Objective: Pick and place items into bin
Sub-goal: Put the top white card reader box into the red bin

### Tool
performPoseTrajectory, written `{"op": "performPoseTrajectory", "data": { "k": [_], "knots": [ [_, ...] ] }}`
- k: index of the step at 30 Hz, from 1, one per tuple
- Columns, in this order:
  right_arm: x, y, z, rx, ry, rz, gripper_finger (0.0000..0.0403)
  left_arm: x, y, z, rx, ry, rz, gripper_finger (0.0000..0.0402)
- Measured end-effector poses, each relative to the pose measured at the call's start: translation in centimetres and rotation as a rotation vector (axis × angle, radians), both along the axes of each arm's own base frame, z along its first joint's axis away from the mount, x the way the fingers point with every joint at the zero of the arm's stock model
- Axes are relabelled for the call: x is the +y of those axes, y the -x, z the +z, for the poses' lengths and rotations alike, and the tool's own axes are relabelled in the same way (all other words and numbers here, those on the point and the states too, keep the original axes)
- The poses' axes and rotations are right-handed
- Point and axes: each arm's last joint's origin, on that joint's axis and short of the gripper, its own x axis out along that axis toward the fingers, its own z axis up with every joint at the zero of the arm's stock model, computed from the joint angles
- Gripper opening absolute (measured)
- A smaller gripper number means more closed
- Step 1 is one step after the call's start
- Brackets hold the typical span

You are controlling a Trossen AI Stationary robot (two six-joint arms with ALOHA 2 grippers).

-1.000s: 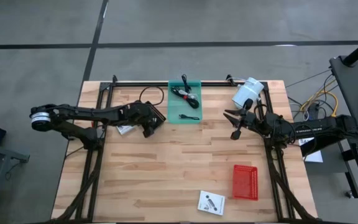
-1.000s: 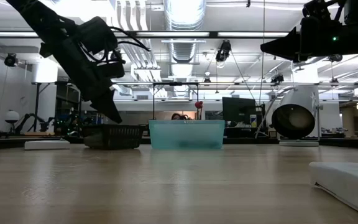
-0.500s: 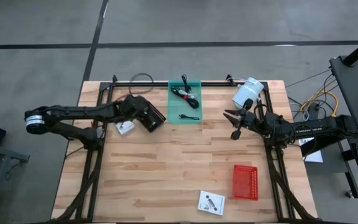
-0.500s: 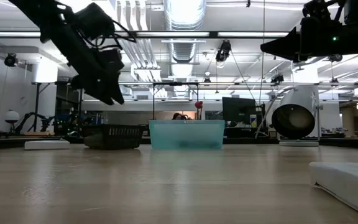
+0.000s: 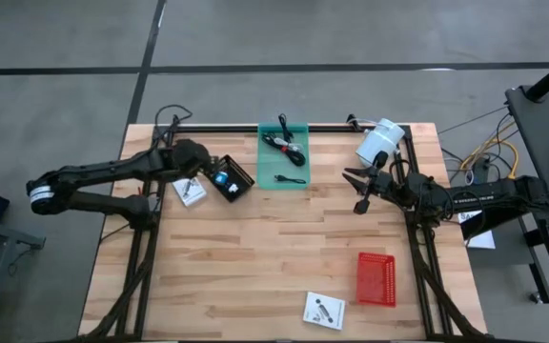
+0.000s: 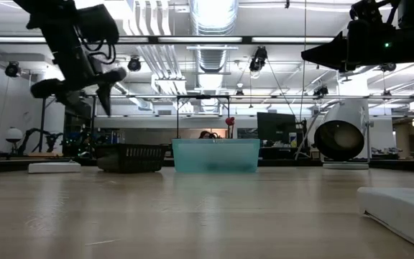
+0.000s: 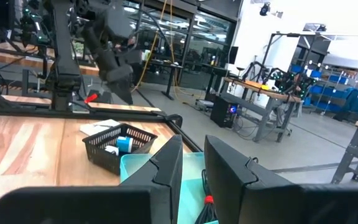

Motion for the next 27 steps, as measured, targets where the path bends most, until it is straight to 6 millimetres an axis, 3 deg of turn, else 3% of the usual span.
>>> {"op": "performPoseTrajectory", "data": {
  "k": [7,17,27],
  "knots": [
    [0.0,0.0,0.0,0.000,0.001,0.000,0.0057,-0.5,1.1,-1.9,0.120,0.159,0.152,0.0228],
    [0.0,0.0,0.0,0.002,0.003,0.000,0.0057,0.0,-0.2,-3.5,0.109,0.230,0.290,0.0226],
    [0.0,0.0,0.0,0.001,0.003,0.000,0.0057,0.3,-0.9,-5.0,0.104,0.259,0.430,0.0186]
  ]
}}
